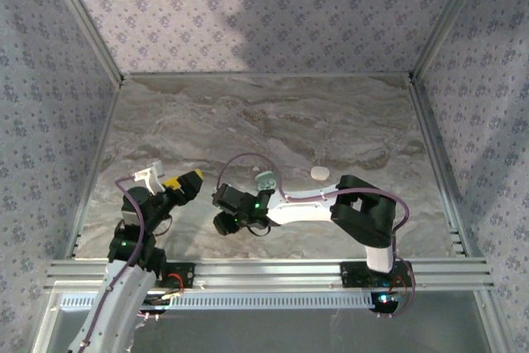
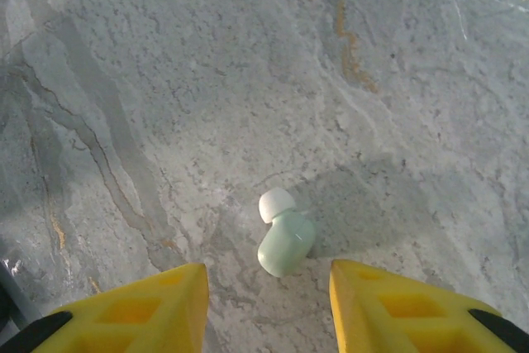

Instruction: Insert the wireless bluetooth earbuds into the charging case

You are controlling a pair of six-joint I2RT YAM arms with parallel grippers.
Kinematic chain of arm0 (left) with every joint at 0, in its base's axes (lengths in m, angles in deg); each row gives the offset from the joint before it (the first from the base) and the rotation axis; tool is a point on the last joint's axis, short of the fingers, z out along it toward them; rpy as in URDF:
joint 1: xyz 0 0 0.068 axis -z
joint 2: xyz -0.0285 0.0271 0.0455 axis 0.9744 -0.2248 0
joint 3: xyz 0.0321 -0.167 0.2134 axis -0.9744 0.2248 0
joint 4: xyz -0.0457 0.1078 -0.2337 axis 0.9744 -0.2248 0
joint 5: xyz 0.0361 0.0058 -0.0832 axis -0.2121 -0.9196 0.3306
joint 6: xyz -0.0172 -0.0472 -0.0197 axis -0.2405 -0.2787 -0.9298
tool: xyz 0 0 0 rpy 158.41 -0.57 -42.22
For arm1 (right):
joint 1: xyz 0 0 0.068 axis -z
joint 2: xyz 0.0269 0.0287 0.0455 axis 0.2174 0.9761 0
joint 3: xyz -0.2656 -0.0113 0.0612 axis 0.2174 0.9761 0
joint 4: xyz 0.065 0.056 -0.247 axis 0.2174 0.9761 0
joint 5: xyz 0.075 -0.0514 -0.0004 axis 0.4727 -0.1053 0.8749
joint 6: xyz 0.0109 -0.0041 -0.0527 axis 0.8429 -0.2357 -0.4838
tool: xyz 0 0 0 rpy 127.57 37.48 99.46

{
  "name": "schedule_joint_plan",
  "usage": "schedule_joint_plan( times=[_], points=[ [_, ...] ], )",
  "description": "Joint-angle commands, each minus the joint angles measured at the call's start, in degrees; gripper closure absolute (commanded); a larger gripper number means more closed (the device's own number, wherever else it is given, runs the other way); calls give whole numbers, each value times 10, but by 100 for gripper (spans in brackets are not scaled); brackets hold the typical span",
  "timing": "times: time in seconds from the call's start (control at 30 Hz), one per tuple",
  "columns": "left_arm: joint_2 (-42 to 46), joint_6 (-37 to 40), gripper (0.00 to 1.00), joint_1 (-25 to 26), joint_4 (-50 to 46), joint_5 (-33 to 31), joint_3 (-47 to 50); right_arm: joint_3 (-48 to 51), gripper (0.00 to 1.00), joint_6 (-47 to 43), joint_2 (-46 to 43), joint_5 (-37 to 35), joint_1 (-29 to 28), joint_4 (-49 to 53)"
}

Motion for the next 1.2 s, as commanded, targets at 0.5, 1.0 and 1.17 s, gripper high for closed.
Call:
schedule_joint_plan(
  times=[0.5, 1.0, 1.17],
  points=[
    [78, 7, 0, -2, -72, -43, -17, -142, 45, -74, 87, -129, -29, 162],
    [77, 7, 0, -2, -72, -44, -16, -190, 47, -37, 124, -159, -16, 232],
    [75, 6, 0, -2, -67, -39, -15, -178, 48, -17, 111, -167, -8, 235]
  ],
)
